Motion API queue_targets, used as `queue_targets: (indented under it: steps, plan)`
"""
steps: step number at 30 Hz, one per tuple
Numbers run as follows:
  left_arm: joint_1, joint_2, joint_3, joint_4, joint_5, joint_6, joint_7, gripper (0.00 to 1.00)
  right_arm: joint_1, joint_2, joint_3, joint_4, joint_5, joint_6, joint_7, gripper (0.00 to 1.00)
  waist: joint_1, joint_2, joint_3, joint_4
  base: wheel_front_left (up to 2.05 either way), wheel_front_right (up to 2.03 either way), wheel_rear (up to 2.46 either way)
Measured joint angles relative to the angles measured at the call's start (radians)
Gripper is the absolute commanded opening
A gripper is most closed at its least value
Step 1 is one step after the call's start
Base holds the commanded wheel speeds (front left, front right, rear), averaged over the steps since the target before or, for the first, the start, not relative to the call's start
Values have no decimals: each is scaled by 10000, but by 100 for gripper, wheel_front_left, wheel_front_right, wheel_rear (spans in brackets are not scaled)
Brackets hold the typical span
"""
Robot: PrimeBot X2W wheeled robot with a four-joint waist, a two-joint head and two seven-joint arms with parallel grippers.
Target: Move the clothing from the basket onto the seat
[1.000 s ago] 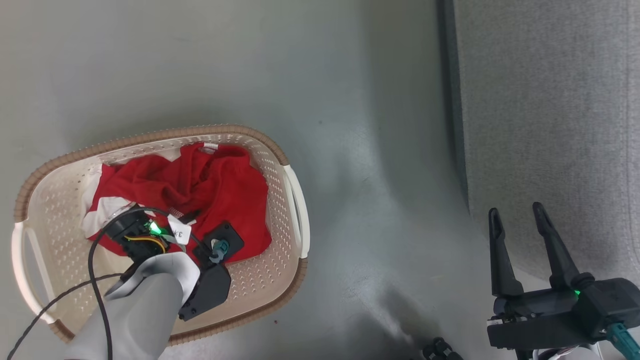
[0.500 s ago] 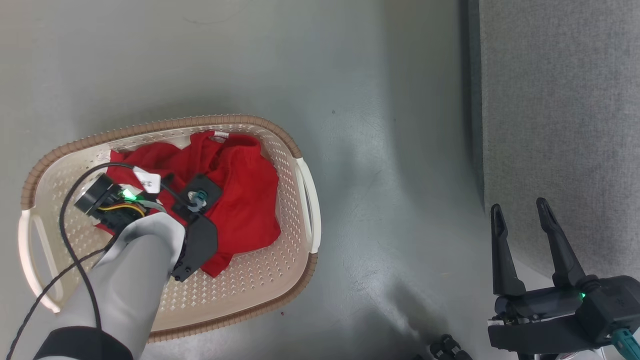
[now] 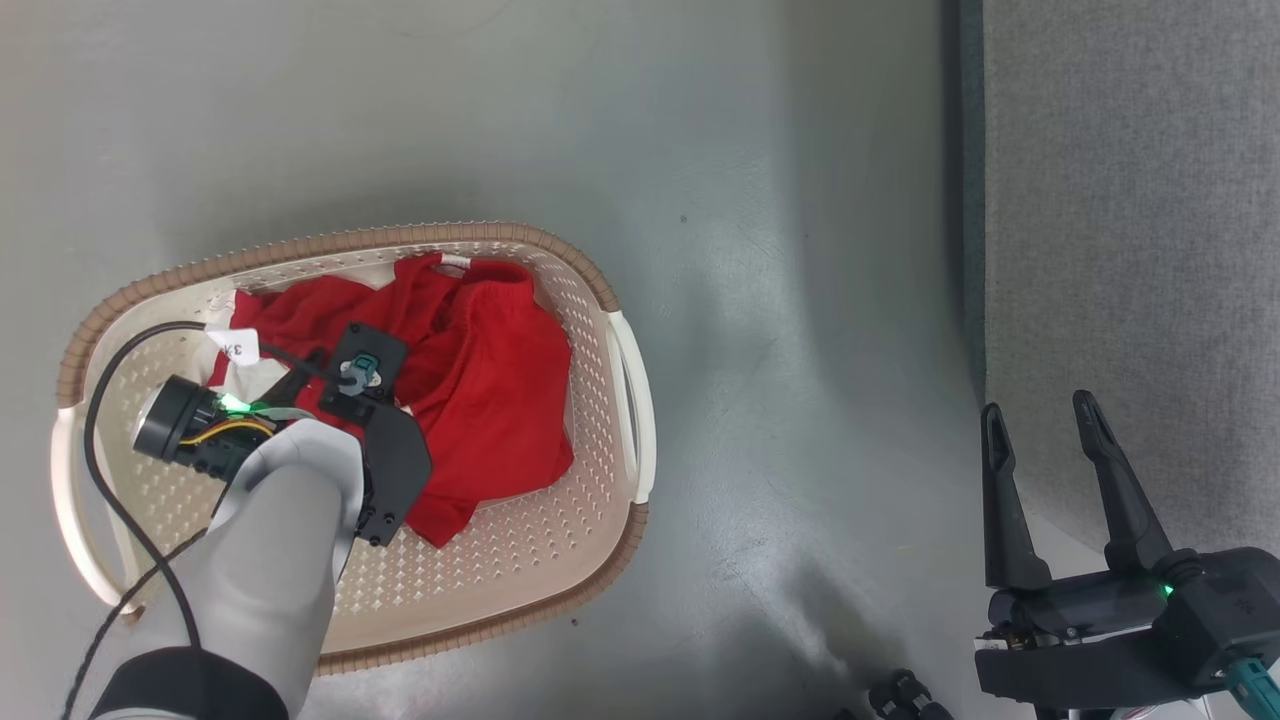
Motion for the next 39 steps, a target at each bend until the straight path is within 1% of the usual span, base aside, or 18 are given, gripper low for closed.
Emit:
queue_targets:
  steps: [4, 7, 13, 19, 23, 25, 27, 28, 39]
  plan:
    - [1, -33, -337, 42, 232, 2, -274, 100, -9, 4, -2, 21, 0, 2, 0, 100, 0, 0, -16, 29, 0, 0, 0]
    - [3, -63, -343, 79, 234, 23, -370, 100, -36, 10, 21, 36, 0, 6, 0, 100, 0, 0, -33, 46, 0, 0, 0]
    - [30, -15, -176, 173, 159, 372, -800, 100, -356, 52, 151, 251, 0, 92, 0, 100, 0, 0, -202, 56, 0, 0, 0]
    - [31, 180, 81, 351, 48, 575, -897, 100, -421, 77, 203, 416, 4, 180, 0, 100, 0, 0, -411, -4, 0, 0, 0]
    - [29, 109, 221, 408, -211, 546, -892, 100, -418, 79, 203, 412, 4, 180, 0, 100, 1, 0, -459, -37, 0, 0, 0]
    - [3, -19, 316, 412, -353, 518, -867, 100, -407, 79, 178, 384, 4, 180, 0, 100, 0, 0, -431, -33, 0, 0, 0]
    - [-17, -140, 343, 420, -456, 357, -805, 100, -406, 77, 148, 372, 4, 180, 0, 100, 0, 0, -377, -20, 0, 0, 0]
    - [-22, -169, 353, 433, -470, 349, -796, 100, -406, 75, 136, 366, 4, 180, 0, 100, 0, 0, -349, -14, 0, 0, 0]
    - [-255, -192, 430, 619, -554, 353, -142, 100, -351, 77, 132, 313, 2, 178, 0, 100, 0, 0, -145, 21, 0, 0, 0]
